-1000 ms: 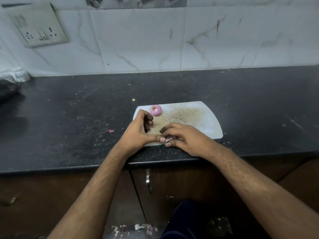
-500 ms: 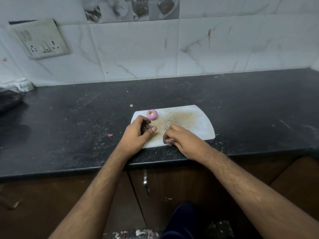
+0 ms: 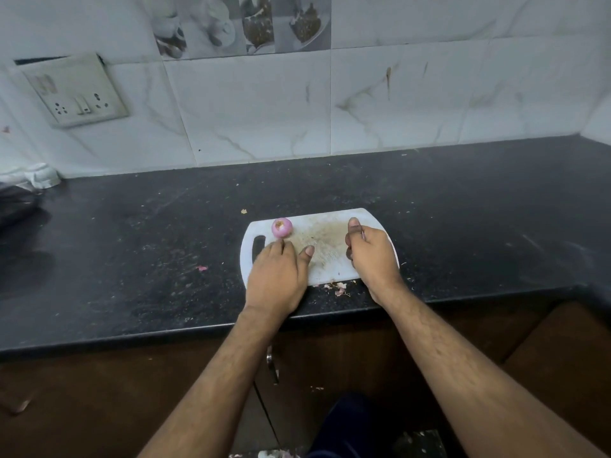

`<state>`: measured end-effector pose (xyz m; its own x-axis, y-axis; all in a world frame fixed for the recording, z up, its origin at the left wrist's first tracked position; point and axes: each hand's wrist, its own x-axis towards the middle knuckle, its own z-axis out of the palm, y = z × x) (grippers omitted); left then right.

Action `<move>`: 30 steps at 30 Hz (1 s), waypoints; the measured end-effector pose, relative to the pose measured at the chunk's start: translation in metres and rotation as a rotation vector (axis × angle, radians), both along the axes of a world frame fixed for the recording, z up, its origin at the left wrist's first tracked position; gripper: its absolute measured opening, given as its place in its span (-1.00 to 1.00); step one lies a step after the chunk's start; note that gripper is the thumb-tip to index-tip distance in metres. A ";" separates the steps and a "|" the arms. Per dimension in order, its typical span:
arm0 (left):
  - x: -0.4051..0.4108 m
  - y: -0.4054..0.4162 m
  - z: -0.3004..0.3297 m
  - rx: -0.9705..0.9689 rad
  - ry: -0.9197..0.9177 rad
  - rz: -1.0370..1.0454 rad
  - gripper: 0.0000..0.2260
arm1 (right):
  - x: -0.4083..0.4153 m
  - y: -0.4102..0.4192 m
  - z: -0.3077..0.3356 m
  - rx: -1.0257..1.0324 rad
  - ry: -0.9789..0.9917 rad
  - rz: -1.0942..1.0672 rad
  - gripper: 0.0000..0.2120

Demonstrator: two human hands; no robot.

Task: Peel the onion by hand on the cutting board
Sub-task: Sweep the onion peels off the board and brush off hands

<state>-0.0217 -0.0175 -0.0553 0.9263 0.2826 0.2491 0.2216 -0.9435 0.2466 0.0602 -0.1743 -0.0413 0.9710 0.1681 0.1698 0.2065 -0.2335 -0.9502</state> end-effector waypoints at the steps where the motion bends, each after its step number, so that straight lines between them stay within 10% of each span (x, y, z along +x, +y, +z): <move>1: 0.003 -0.008 -0.002 -0.012 0.055 0.002 -0.15 | 0.000 0.000 0.003 0.033 0.034 0.023 -0.49; 15: 0.006 -0.081 0.014 -0.516 -0.115 -0.148 -0.53 | -0.005 -0.012 0.007 0.353 0.145 -0.010 -0.45; 30: 0.046 -0.051 0.010 -0.029 0.249 -0.352 -0.47 | -0.004 -0.018 0.009 0.539 0.235 -0.014 -0.52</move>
<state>0.0241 -0.0685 -0.0449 0.9983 -0.0580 0.0020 -0.0566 -0.9657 0.2534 0.0567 -0.1920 -0.0318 0.9945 0.1046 0.0079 -0.0233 0.2937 -0.9556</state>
